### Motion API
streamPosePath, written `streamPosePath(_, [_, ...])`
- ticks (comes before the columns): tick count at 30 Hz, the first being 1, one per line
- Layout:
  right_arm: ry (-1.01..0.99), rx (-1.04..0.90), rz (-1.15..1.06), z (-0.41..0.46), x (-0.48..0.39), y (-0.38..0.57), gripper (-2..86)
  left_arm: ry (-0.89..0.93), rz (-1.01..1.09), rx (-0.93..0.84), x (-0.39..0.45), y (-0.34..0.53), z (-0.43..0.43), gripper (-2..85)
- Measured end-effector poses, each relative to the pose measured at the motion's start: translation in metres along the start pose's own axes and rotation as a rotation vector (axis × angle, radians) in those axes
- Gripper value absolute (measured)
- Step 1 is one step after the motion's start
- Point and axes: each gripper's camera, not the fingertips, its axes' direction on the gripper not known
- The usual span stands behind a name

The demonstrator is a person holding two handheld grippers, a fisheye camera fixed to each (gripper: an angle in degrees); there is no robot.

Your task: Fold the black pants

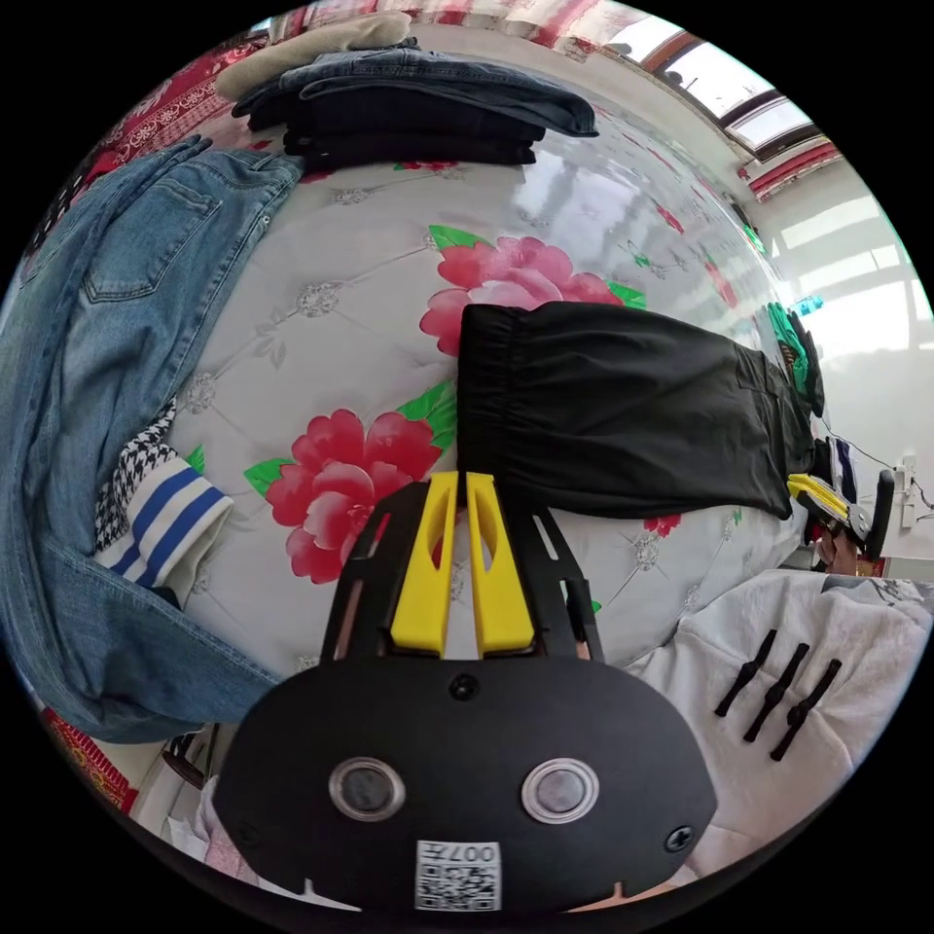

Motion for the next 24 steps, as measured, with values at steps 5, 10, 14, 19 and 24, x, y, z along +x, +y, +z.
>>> streamPosePath(5, [0.205, -0.040, 0.232, -0.013, 0.074, 0.082, 4.1, 0.022, -0.047, -0.026, -0.001, -0.015, 0.002, -0.9])
streamPosePath(10, [0.309, -0.090, 0.129, 0.005, 0.079, 0.118, 2.8, -0.004, -0.092, -0.048, 0.004, -0.029, 0.002, -1.0])
streamPosePath(14, [0.335, -0.091, 0.009, 0.026, 0.067, 0.112, 1.8, -0.029, -0.073, -0.080, 0.010, -0.045, -0.009, -1.0])
streamPosePath(19, [0.339, -0.139, -0.122, 0.046, 0.067, 0.111, 0.2, -0.070, -0.037, -0.078, 0.015, -0.063, -0.029, -1.0])
streamPosePath(24, [0.246, -0.051, -0.137, 0.021, 0.087, 0.145, -0.1, -0.156, -0.022, -0.154, 0.023, -0.082, -0.006, -1.0])
